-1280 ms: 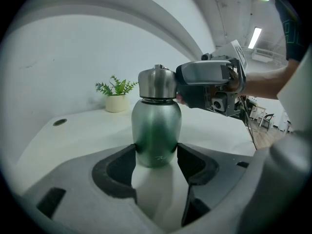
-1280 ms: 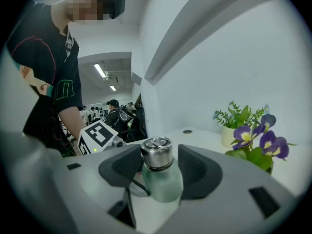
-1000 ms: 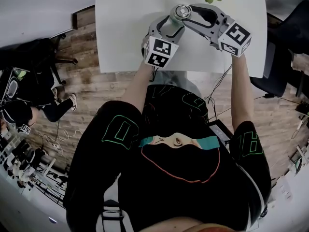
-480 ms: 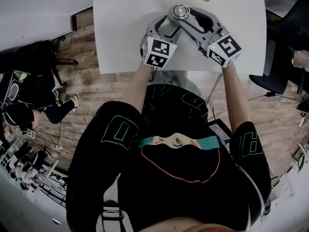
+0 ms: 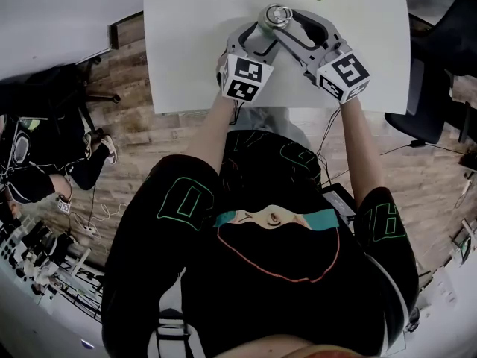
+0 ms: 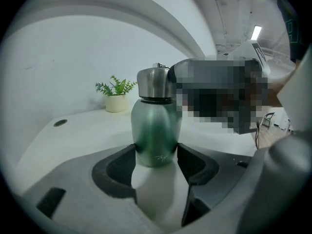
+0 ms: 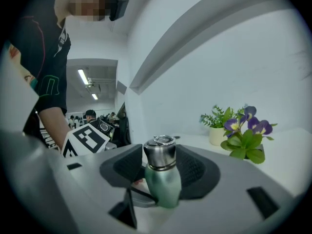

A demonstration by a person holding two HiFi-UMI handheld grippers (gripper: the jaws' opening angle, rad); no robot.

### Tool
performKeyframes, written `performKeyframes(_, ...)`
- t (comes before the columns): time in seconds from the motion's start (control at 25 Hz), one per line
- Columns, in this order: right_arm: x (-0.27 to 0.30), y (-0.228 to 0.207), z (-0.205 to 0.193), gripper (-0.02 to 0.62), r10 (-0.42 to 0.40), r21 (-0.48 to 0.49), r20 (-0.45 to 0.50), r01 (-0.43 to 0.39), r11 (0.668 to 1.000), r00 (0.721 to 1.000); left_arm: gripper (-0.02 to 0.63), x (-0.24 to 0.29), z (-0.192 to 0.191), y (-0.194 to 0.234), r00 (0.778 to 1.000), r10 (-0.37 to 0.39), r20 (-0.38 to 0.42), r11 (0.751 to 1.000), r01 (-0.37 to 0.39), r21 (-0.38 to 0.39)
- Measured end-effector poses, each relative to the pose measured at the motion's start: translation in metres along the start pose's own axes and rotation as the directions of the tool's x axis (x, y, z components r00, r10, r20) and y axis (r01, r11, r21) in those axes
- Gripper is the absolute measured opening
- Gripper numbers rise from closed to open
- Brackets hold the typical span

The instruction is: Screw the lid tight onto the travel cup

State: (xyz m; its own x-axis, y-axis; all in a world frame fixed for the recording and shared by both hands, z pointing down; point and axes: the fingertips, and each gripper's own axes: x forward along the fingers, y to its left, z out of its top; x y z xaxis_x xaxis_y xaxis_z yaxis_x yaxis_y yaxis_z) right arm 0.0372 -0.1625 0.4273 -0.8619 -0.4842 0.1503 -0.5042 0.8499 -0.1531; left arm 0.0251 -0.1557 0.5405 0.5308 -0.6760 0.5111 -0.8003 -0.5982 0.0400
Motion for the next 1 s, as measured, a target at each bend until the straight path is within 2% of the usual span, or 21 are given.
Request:
performKeyframes(0.16,-0.001,-0.004,0.008,0.270,0.064,-0.045,-0.030,-0.065,0.997,0.997,0.276,0.001,0.003,0.000,1.000,-0.003,0.003,1.000,0.003,0.002)
performKeyframes(0.28,-0.002,-0.004,0.015,0.272,0.139,-0.076,-0.056,-0.143,0.987,0.989,0.276,0.000,0.003,-0.001,1.000,-0.005,0.002,1.000,0.005,0.001)
performKeyframes(0.44,0.001,0.002,0.015,0.268,0.244,-0.107,-0.113,-0.256,0.961,0.963,0.276,-0.001,0.002,-0.001,1.000,-0.006,0.003,1.000,0.006,0.003)
performKeyframes(0.6,0.008,0.006,0.009,0.268,0.330,-0.080,-0.159,-0.346,0.935,0.930,0.276,-0.001,0.001,0.000,1.000,-0.006,0.001,1.000,0.006,0.003)
performKeyframes(0.76,0.013,0.004,0.003,0.242,0.353,-0.048,-0.164,-0.365,0.930,0.921,0.276,-0.001,-0.001,-0.001,1.000,-0.007,0.001,1.000,0.007,0.004)
performKeyframes(1.0,0.012,0.003,0.006,0.230,0.342,-0.035,-0.114,-0.347,0.937,0.933,0.276,-0.001,0.002,-0.001,1.000,-0.003,0.002,1.000,0.003,0.008)
